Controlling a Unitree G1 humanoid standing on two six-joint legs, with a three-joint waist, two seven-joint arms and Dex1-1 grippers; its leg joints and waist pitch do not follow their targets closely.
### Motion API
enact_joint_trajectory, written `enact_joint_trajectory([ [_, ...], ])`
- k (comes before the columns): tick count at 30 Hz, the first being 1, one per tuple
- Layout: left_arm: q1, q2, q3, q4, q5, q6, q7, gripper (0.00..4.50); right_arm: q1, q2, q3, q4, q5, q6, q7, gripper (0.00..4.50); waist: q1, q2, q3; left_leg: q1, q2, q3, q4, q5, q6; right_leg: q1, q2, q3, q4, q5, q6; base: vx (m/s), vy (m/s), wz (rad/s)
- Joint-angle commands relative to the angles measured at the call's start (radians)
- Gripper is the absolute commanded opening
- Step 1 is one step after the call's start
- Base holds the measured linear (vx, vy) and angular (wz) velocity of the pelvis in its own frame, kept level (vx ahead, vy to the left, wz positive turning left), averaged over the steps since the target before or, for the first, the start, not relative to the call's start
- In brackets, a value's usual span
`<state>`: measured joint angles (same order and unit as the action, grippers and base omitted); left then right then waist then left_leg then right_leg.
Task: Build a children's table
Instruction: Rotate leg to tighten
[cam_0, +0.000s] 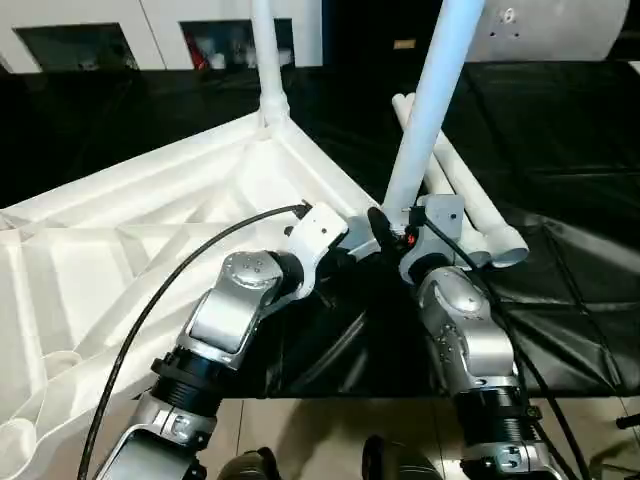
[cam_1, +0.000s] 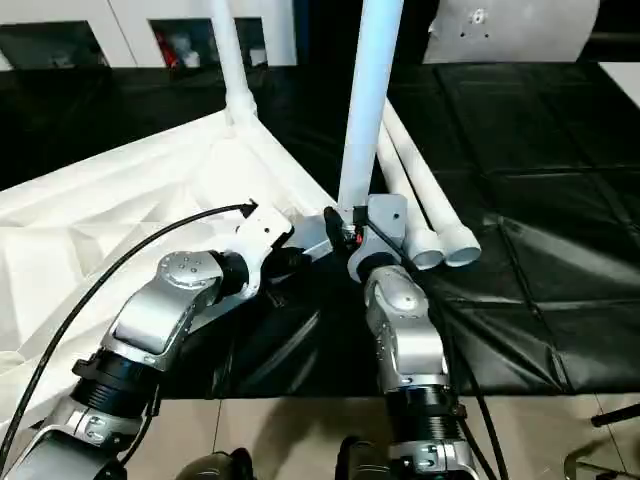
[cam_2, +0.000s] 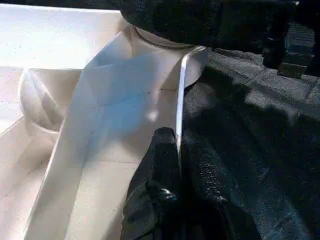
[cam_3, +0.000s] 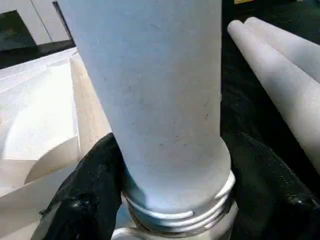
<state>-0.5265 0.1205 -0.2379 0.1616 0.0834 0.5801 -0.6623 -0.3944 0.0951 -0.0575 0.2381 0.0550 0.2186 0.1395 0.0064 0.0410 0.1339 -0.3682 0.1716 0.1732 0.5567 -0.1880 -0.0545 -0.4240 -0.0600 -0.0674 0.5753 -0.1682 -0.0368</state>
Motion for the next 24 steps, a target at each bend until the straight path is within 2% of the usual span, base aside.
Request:
enact_joint_trajectory([
  [1, -0.029, 0.004, 0.023, -0.015, -0.007, -0.058, 0.043, 0.0, 0.035, 0.066, 0.111, 0.032, 0.03, 0.024, 0.052, 3.28, 0.003, -0.006, -0.07, -0.004, 0.043, -0.015, -0.044, -0.016, 0.16, 0.069, -0.079, 0.051, -0.052, -0.059, -0.24, 0.0, 0.0, 0.0],
  [2, -0.028, 0.007, 0.023, -0.016, -0.01, -0.058, 0.037, 0.0, 0.034, 0.065, 0.11, 0.032, 0.03, 0.024, 0.052, 3.53, 0.0, -0.006, -0.064, -0.005, 0.043, -0.014, -0.047, -0.064, 0.148, 0.07, -0.08, 0.05, -0.06, -0.133, -0.231, 0.0, 0.0, 0.0],
  [4, -0.026, 0.013, 0.022, -0.016, -0.014, -0.066, 0.025, 0.0, 0.034, 0.063, 0.106, 0.029, 0.03, 0.024, 0.054, 3.65, -0.004, -0.006, -0.062, -0.008, 0.042, -0.016, -0.05, -0.089, 0.131, 0.073, -0.081, 0.049, -0.064, -0.187, -0.214, 0.0, 0.0, 0.0],
  [6, -0.021, 0.038, 0.008, -0.007, -0.02, -0.117, -0.025, 0.0, 0.034, 0.05, 0.091, 0.015, 0.037, 0.019, 0.072, 3.86, -0.009, -0.005, -0.062, -0.003, 0.043, -0.017, -0.05, -0.118, 0.115, 0.069, -0.08, 0.05, -0.07, -0.23, -0.198, 0.0, 0.0, 0.0],
  [8, -0.023, 0.043, 0.013, 0.014, -0.026, -0.155, -0.033, 0.0, 0.041, 0.027, 0.081, -0.021, 0.042, 0.024, 0.082, 3.96, -0.012, -0.004, -0.063, -0.003, 0.044, -0.017, -0.05, -0.11, 0.108, 0.069, -0.076, 0.052, -0.066, -0.207, -0.197, 0.0, 0.0, 0.0],
  [9, -0.026, 0.045, 0.015, 0.024, -0.025, -0.164, -0.028, 0.0, 0.049, 0.018, 0.077, -0.045, 0.046, 0.031, 0.087, 4.09, -0.011, -0.009, -0.068, -0.002, 0.045, -0.016, -0.048, -0.089, 0.11, 0.072, -0.078, 0.054, -0.06, -0.173, -0.205, 0.0, 0.0, 0.0],
  [12, -0.035, 0.043, 0.034, 0.054, -0.035, -0.193, -0.01, 0.0, 0.085, -0.002, 0.06, -0.128, 0.065, 0.054, 0.096, 4.4, -0.006, -0.009, -0.071, -0.003, 0.042, -0.014, -0.044, -0.052, 0.131, 0.073, -0.076, 0.055, -0.056, -0.11, -0.215, 0.0, 0.0, 0.0],
  [13, -0.037, 0.038, 0.049, 0.056, -0.05, -0.194, -0.005, 0.0, 0.105, -0.011, 0.056, -0.162, 0.069, 0.065, 0.099, 4.4, -0.002, -0.009, -0.076, -0.001, 0.044, -0.015, -0.041, -0.029, 0.14, 0.075, -0.076, 0.056, -0.049, -0.074, -0.222, 0.0, 0.0, 0.0],
  [14, -0.039, 0.035, 0.06, 0.058, -0.061, -0.194, -0.003, 0.28, 0.119, -0.017, 0.056, -0.184, 0.073, 0.072, 0.1, 4.49, 0.001, -0.011, -0.078, -0.004, 0.043, -0.014, -0.039, -0.011, 0.149, 0.077, -0.078, 0.056, -0.044, -0.044, -0.228, 0.0, 0.0, 0.0],
  [15, -0.038, 0.036, 0.067, 0.053, -0.071, -0.192, -0.01, 0.55, 0.142, -0.026, 0.056, -0.218, 0.076, 0.081, 0.102, 4.5, 0.004, -0.006, -0.08, -0.004, 0.042, -0.014, -0.037, -0.001, 0.155, 0.075, -0.076, 0.055, -0.043, -0.027, -0.235, 0.0, 0.0, 0.0],
  [18, -0.023, 0.045, 0.091, 0.025, -0.094, -0.197, -0.016, 0.58, 0.208, -0.045, 0.046, -0.31, 0.071, 0.106, 0.09, 4.5, 0.009, -0.002, -0.084, -0.005, 0.044, -0.015, -0.033, 0.014, 0.168, 0.074, -0.076, 0.054, -0.038, 0.011, -0.248, 0.0, 0.0, 0.0],
  [19, -0.022, 0.045, 0.092, 0.024, -0.094, -0.197, -0.015, 0.68, 0.21, -0.045, 0.045, -0.313, 0.071, 0.108, 0.089, 4.5, 0.008, -0.007, -0.083, -0.007, 0.047, -0.015, -0.033, 0.009, 0.173, 0.074, -0.076, 0.053, -0.037, 0.016, -0.255, 0.0, 0.0, 0.0],
  [20, -0.018, 0.052, 0.102, 0.016, -0.092, -0.194, -0.002, 0.96, 0.221, -0.049, 0.044, -0.331, 0.073, 0.119, 0.089, 4.5, 0.006, -0.007, -0.081, -0.008, 0.045, -0.015, -0.034, -0.008, 0.171, 0.074, -0.075, 0.051, -0.04, -0.009, -0.257, 0.0, 0.0, 0.0],
  [24, -0.019, 0.094, 0.163, -0.005, -0.081, -0.144, 0.051, 0.96, 0.245, -0.073, 0.059, -0.376, 0.076, 0.165, 0.097, 4.5, 0.003, -0.005, -0.076, -0.007, 0.042, -0.014, -0.036, -0.054, 0.146, 0.073, -0.074, 0.05, -0.05, -0.107, -0.224, 0.0, 0.0, 0.0],
])
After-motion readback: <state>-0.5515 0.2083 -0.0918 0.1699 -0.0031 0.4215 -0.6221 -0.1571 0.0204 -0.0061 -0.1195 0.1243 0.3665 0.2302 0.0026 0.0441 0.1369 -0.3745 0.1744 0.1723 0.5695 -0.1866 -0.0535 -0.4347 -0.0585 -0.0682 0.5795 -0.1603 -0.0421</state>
